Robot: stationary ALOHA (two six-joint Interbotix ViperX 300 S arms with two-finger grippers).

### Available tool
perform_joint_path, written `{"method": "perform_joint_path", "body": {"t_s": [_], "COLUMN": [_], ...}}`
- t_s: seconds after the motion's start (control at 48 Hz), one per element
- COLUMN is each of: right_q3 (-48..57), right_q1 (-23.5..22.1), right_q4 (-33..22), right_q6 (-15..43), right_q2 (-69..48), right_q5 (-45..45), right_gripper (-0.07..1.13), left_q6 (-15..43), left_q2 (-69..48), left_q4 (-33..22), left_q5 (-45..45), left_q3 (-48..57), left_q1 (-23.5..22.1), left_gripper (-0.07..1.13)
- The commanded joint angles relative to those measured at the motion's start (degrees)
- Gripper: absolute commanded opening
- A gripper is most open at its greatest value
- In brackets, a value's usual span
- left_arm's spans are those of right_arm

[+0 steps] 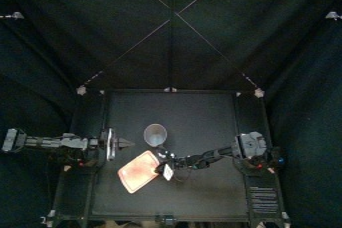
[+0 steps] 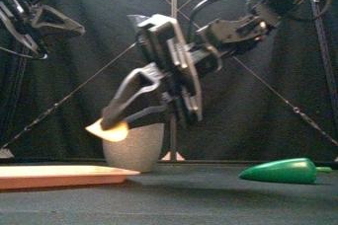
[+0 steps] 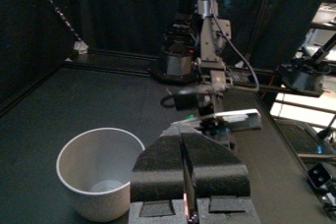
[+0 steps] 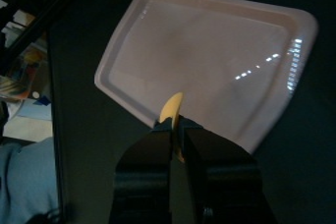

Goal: Pick the chip then place it on the pink plate
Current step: Drop chip on the pink plate and return to neutral

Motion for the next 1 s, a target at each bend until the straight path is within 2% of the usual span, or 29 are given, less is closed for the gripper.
{"method": "perform_joint_path", "body": {"t_s": [0.021,0.167,0.375,0.604,0.792,1.0], "right_q3": [-6.6,-9.8,-11.3,-9.4,-1.4,11.3], "right_q1": [-0.2,-0.7,-1.8,-2.1,-2.3,-2.4], "right_q4": [-0.4,-1.8,-2.9,-4.0,-5.9,-12.1], "right_q6": [-0.2,-0.2,-0.2,-0.4,-0.5,-2.3], "right_q2": [2.0,4.2,5.3,3.3,-2.5,-11.2], "right_q5": [-0.5,-0.4,-0.5,-3.2,-11.7,-25.5], "right_gripper": [0.47,0.55,0.74,0.75,0.76,0.76], "left_q6": [0.0,-0.1,-0.1,-0.1,-0.1,-0.1], "left_q2": [0.2,0.1,0.1,0.1,0.1,0.1], "left_q4": [-0.1,-0.1,-0.1,-0.1,-0.1,-0.1], "left_q5": [-0.3,-0.3,-0.3,-0.3,-0.3,-0.3], "left_q3": [-0.7,-0.2,-0.1,-0.1,0.2,0.5], "left_q1": [0.0,0.1,0.2,0.2,0.0,0.1], "left_gripper": [-0.02,-0.02,-0.02,-0.02,-0.02,-0.02]}}
